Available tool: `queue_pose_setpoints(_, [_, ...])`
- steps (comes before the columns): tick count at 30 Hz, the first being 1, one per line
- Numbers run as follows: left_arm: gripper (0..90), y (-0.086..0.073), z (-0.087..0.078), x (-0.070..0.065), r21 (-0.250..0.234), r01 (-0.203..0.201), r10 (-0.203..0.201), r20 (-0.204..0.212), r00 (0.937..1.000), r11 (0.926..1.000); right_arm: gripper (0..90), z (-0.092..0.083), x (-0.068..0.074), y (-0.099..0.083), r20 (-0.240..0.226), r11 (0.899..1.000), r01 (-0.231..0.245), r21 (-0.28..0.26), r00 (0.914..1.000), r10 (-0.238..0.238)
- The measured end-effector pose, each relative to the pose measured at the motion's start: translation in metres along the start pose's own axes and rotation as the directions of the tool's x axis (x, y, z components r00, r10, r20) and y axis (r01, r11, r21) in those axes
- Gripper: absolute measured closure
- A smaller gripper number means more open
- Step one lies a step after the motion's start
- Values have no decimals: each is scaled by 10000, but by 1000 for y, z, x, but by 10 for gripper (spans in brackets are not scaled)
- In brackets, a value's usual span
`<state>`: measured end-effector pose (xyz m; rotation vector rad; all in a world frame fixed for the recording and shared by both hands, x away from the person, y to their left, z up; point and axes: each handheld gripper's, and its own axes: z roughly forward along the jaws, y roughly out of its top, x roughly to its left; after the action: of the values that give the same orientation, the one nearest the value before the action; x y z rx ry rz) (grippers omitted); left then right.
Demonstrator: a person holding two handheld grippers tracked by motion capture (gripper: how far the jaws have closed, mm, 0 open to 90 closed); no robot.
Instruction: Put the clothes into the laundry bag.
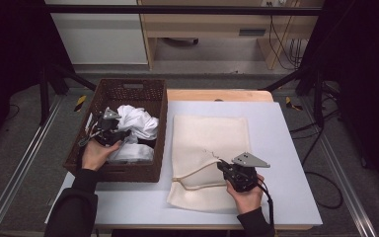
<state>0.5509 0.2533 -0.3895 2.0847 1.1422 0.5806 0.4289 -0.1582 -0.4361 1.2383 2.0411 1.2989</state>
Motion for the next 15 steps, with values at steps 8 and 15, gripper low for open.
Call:
queue_pose_setpoints(8, [766, -2, -10, 3, -1040, 294, -317, -205, 9993, 9941, 876, 0, 0, 0, -10, 10000, 18, 1, 10000, -18])
queue_pose_setpoints(15, [766, -3, -15, 3, -1543, 380, -449, -411, 9981, 9873, 876, 0, 0, 0, -9, 10000, -40, 0, 10000, 40])
